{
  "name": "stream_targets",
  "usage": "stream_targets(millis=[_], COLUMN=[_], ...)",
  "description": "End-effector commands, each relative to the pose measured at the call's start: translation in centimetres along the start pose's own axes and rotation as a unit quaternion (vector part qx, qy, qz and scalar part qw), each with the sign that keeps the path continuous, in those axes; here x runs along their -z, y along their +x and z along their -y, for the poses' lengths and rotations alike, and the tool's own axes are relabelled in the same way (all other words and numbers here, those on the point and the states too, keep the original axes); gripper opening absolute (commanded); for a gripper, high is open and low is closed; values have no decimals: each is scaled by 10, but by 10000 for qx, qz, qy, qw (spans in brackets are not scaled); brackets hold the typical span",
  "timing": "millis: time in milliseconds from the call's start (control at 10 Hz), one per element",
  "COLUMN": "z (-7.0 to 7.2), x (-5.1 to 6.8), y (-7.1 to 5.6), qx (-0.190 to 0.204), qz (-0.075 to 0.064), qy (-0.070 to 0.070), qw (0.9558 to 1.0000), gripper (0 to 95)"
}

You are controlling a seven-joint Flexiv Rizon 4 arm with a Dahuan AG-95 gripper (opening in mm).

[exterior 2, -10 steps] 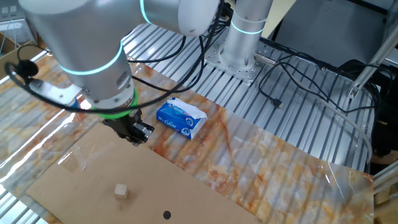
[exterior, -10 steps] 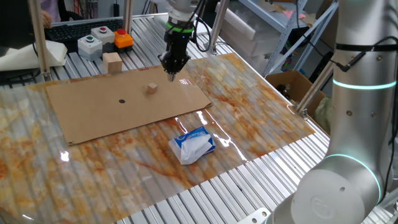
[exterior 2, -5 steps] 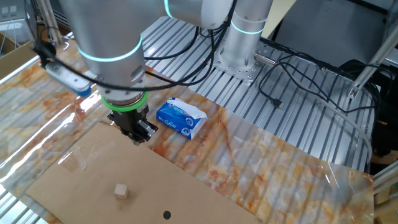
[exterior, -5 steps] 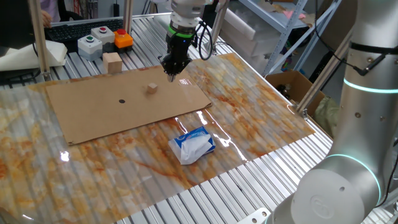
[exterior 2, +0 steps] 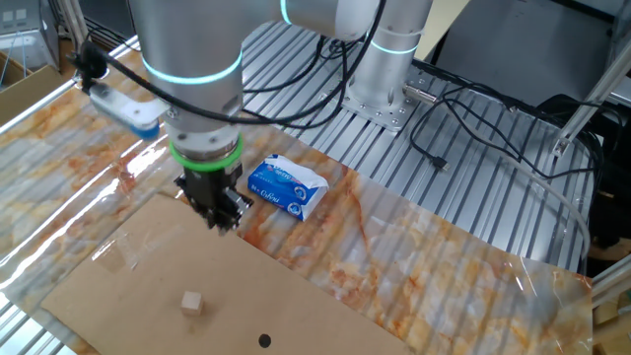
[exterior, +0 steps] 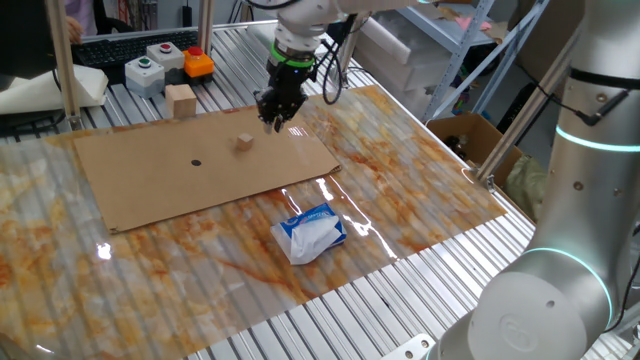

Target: Grab the block and place it at the designated location

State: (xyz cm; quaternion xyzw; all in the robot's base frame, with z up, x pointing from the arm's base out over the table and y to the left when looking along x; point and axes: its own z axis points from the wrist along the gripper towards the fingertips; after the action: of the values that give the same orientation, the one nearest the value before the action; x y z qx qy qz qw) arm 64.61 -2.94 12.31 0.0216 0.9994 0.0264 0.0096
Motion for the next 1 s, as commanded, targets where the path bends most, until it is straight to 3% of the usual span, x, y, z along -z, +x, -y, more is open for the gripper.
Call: stream_targets(millis=[100, 600, 1000], z=[2, 2, 6], x=[-6, -17, -21], y=[-3, -9, -11], qx=[-26, 23, 98], qz=[84, 222, 256], qy=[36, 132, 145], qw=[10000, 9997, 9995], gripper=[570, 570, 570])
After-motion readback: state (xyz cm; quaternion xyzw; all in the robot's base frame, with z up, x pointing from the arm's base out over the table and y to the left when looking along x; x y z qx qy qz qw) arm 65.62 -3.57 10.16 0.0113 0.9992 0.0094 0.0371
